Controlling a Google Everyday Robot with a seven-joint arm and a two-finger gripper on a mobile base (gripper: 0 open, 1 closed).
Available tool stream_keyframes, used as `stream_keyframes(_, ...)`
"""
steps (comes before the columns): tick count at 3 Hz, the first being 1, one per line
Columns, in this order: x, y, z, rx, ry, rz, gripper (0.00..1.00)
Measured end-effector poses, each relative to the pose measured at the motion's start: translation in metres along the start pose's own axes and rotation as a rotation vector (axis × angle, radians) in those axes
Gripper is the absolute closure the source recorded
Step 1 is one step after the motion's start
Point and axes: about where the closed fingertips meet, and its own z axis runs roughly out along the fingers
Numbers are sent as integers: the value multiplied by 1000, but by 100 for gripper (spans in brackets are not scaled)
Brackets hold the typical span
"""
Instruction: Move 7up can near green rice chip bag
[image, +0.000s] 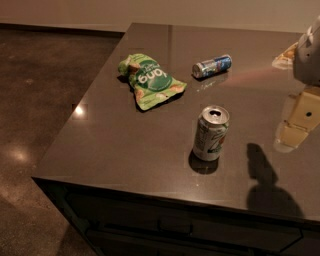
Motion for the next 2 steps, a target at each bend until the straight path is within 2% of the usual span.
stream_keyframes(1, -2, 0, 0, 0, -4, -1, 0)
stream_keyframes(2, -13, 6, 9, -22, -38, -13, 0)
